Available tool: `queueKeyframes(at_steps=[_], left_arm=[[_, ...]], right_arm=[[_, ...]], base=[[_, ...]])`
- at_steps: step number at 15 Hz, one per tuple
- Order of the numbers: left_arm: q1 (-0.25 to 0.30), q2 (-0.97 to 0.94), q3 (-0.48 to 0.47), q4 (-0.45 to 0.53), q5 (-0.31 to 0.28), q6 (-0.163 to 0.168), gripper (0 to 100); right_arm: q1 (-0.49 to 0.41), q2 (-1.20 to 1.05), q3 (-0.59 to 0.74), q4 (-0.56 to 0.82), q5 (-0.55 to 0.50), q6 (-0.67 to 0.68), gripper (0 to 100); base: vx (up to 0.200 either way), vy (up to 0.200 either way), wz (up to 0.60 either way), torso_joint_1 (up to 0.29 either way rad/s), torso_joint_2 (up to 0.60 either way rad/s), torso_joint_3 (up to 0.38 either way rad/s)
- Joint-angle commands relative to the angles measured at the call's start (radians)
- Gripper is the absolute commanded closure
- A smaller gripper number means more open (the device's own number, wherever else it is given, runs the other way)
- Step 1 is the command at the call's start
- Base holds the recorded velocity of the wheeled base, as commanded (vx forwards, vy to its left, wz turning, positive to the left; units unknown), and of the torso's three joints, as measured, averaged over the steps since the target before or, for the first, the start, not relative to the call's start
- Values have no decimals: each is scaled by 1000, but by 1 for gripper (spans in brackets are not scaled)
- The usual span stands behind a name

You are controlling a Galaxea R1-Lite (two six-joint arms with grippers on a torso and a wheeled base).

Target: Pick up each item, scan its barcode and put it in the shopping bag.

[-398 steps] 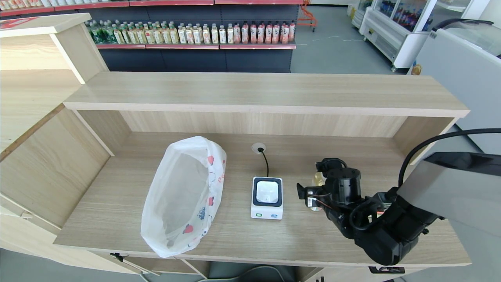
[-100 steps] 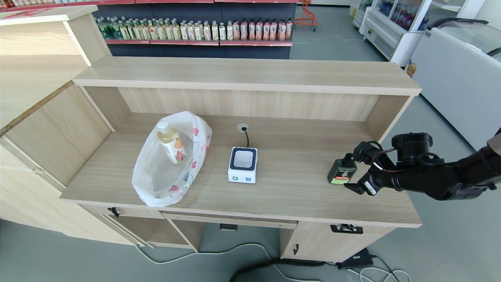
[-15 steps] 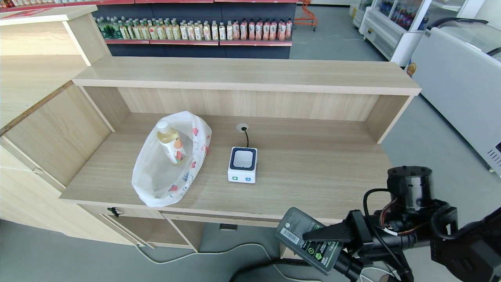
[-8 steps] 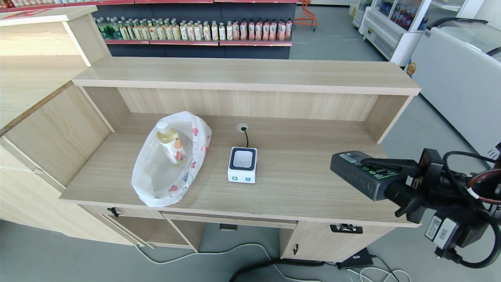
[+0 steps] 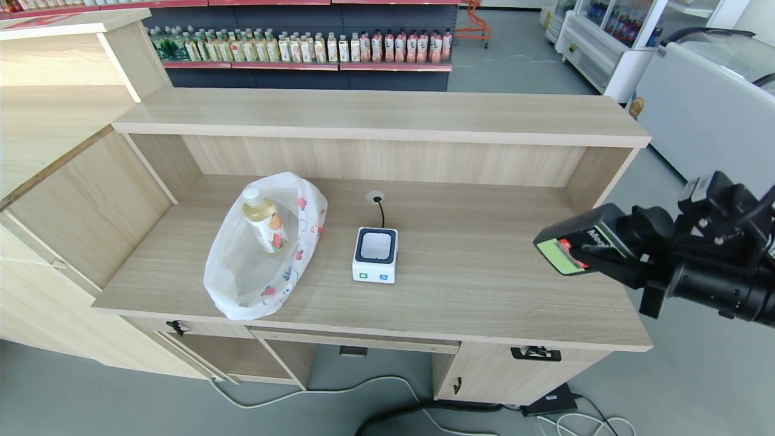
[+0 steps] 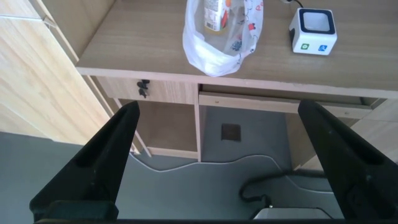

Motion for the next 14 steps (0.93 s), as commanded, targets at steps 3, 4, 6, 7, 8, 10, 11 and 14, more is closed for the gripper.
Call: queueKeyframes(at_steps=[3, 4, 6, 7, 8, 10, 11, 14], left_arm=[[1, 0, 0, 0, 0, 0, 0], [1, 0, 0, 0, 0, 0, 0], [1, 0, 0, 0, 0, 0, 0], [1, 0, 0, 0, 0, 0, 0], [1, 0, 0, 0, 0, 0, 0], [1, 1, 0, 0, 0, 0, 0], [1, 0, 0, 0, 0, 0, 0], [1, 1, 0, 0, 0, 1, 0]], right_arm=[[27, 179, -261, 158, -229, 623, 100], [20, 216, -267, 173, -229, 684, 100], [23, 257, -271, 178, -229, 767, 100], [31, 266, -270, 179, -225, 804, 100], [34, 272, -271, 179, -222, 829, 100], [41, 283, -282, 178, -212, 882, 100], [41, 280, -285, 178, -172, 910, 100], [54, 277, -300, 178, -140, 914, 100]], base=[[0, 0, 0, 0, 0, 0], [0, 0, 0, 0, 0, 0], [0, 0, 0, 0, 0, 0], [0, 0, 0, 0, 0, 0], [0, 0, 0, 0, 0, 0], [0, 0, 0, 0, 0, 0], [0, 0, 0, 0, 0, 0], [0, 0, 0, 0, 0, 0]])
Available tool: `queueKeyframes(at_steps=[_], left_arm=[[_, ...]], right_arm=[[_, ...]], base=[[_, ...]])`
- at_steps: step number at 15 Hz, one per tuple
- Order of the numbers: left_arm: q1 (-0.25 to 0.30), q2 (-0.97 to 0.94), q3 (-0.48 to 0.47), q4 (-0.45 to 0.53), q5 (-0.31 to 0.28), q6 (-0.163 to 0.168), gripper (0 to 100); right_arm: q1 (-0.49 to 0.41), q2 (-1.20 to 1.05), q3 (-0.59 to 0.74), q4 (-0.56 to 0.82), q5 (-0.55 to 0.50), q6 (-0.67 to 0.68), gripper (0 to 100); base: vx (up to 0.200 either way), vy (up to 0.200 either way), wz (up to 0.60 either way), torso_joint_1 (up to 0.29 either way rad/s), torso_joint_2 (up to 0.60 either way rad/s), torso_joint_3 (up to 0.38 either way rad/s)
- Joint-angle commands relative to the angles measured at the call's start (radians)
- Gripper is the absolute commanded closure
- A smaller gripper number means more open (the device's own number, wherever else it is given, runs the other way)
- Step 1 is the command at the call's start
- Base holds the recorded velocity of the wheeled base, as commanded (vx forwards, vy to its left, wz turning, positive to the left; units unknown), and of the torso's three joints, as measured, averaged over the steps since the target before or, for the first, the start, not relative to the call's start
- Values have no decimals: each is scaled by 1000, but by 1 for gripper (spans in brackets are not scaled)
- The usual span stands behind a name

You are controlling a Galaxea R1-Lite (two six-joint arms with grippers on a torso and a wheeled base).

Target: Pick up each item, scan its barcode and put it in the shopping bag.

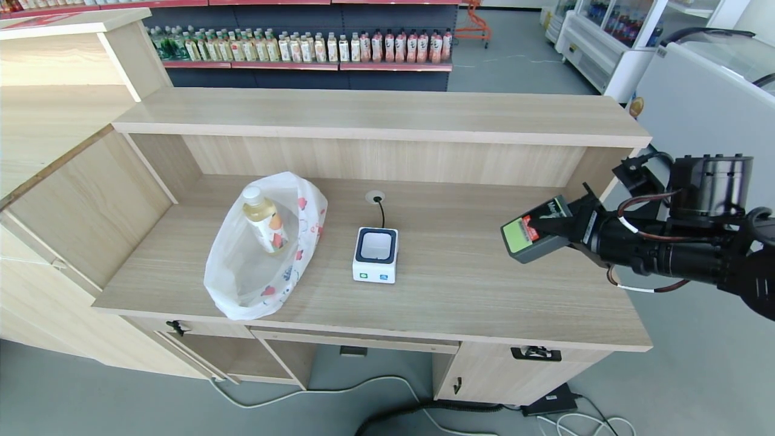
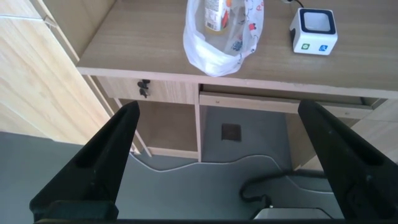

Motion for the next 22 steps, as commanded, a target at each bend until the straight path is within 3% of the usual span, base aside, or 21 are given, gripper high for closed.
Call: queueKeyframes(at_steps=[1, 7, 12, 19, 22], left_arm=[[0, 1, 0, 0, 0, -1, 0], [0, 0, 0, 0, 0, -1, 0], [0, 1, 0, 0, 0, 1, 0], [0, 1, 0, -2, 0, -5, 0], [0, 1, 0, 0, 0, -5, 0]], right_arm=[[21, 2, -18, -1, 2, 16, 100], [75, -1, -52, 6, 3, 46, 100], [106, -35, -40, 67, 3, 46, 100], [159, -10, -3, 81, -1, 36, 100], [165, 45, 6, 78, -35, -40, 100]], base=[[200, 0, 0, 2, 2, 2], [200, 0, 0, 5, 4, 5], [0, 0, 0, 0, 0, 0], [0, 200, 0, -4, 1, 5], [0, 200, 0, -4, 1, 4]])
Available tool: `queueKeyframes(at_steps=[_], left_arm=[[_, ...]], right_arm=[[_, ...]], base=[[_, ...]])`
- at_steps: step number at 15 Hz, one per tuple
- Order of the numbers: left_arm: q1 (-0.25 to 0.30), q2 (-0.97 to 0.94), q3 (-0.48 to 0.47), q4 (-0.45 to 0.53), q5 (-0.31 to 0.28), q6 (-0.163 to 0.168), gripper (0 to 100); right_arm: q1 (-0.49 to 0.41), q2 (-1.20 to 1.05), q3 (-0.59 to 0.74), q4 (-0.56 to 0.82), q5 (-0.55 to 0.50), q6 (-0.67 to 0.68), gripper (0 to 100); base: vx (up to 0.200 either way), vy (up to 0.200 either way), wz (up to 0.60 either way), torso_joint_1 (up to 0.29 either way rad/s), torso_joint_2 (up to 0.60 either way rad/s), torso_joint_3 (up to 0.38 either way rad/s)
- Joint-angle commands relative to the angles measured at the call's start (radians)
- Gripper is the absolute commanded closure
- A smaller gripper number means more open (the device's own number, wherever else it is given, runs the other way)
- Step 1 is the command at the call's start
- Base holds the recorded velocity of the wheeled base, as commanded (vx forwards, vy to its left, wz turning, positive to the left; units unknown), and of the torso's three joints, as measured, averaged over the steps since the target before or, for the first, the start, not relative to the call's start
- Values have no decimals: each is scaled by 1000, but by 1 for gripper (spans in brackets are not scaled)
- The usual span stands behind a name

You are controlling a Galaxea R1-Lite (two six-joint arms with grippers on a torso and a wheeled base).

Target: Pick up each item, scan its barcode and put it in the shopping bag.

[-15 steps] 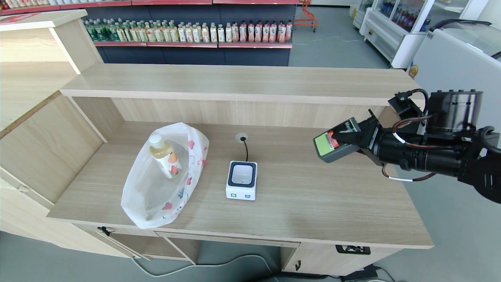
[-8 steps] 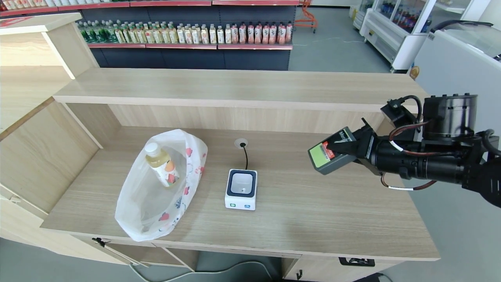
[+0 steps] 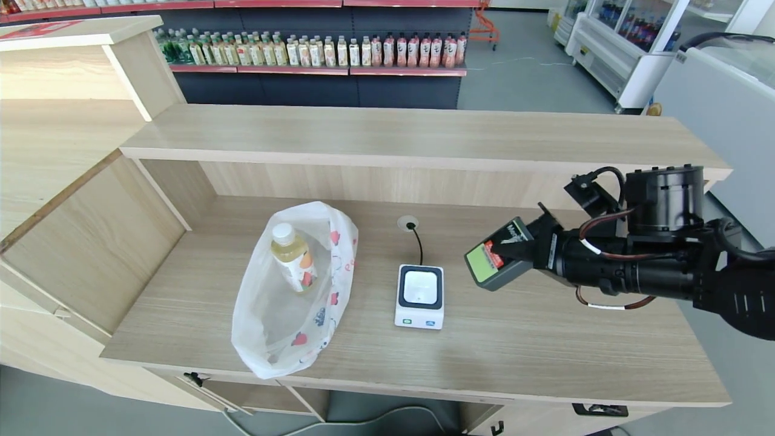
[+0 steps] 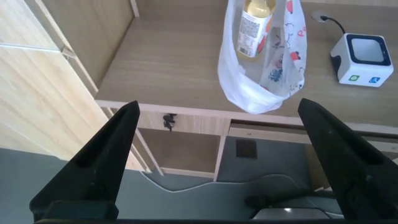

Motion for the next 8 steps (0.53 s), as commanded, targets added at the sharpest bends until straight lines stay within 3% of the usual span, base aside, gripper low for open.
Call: queueKeyframes(at_steps=[1, 8], left_arm=[[1, 0, 0, 0, 1, 3, 0], [1, 0, 0, 0, 1, 4, 0]], right_arm=[[2, 55, -2, -3, -31, -24, 100], [-1, 187, -28, -17, -114, -125, 100]], base=[[0, 0, 0, 0, 0, 0], [0, 0, 0, 0, 0, 0]])
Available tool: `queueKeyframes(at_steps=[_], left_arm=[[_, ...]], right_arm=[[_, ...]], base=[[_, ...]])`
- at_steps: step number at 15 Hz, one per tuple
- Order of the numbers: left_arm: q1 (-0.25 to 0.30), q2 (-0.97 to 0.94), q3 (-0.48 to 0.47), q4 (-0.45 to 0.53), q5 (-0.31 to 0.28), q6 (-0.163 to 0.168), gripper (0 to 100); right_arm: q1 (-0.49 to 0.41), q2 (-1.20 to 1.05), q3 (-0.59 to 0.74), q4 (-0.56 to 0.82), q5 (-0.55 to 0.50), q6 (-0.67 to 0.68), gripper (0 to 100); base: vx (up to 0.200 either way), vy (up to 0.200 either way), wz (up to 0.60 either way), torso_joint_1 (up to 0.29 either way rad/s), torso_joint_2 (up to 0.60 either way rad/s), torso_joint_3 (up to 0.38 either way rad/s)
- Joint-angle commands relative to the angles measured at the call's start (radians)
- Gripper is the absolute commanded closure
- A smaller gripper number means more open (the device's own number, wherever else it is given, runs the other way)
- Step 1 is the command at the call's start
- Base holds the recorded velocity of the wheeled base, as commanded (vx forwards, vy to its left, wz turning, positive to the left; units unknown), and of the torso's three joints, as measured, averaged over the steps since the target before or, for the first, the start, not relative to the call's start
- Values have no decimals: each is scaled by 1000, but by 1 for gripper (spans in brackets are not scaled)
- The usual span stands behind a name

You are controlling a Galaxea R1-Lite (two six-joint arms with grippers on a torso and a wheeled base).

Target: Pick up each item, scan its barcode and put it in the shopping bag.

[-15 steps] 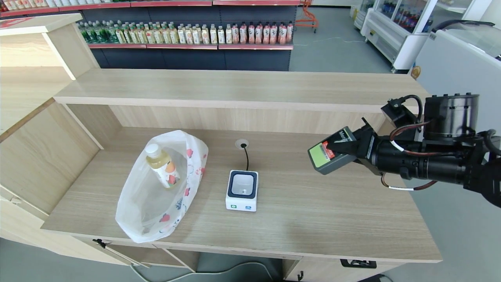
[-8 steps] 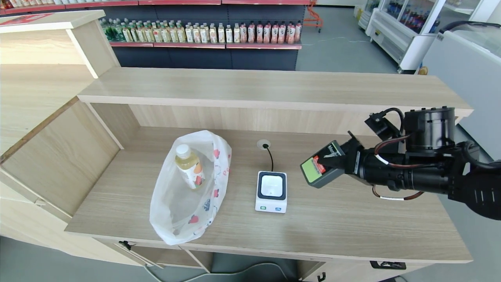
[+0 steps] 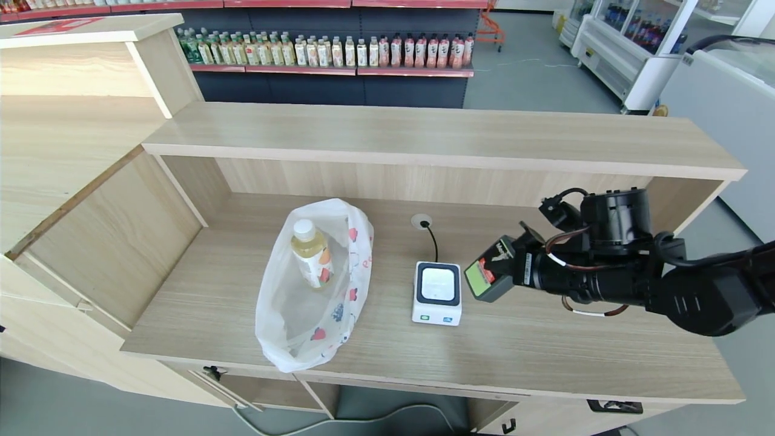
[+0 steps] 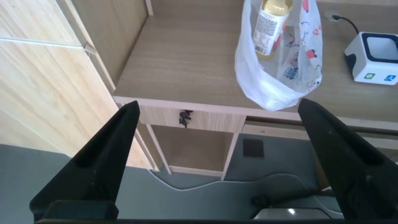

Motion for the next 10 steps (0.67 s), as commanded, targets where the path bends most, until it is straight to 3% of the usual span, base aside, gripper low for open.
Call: queueKeyframes(at_steps=[1, 10], left_arm=[[2, 0, 0, 0, 0, 0, 0], [2, 0, 0, 0, 0, 0, 0]], right_arm=[[-1, 61, -10, -21, -5, -18, 100], [36, 176, -66, -103, 31, -19, 100]], base=[[0, 0, 0, 0, 0, 0], [0, 0, 0, 0, 0, 0]])
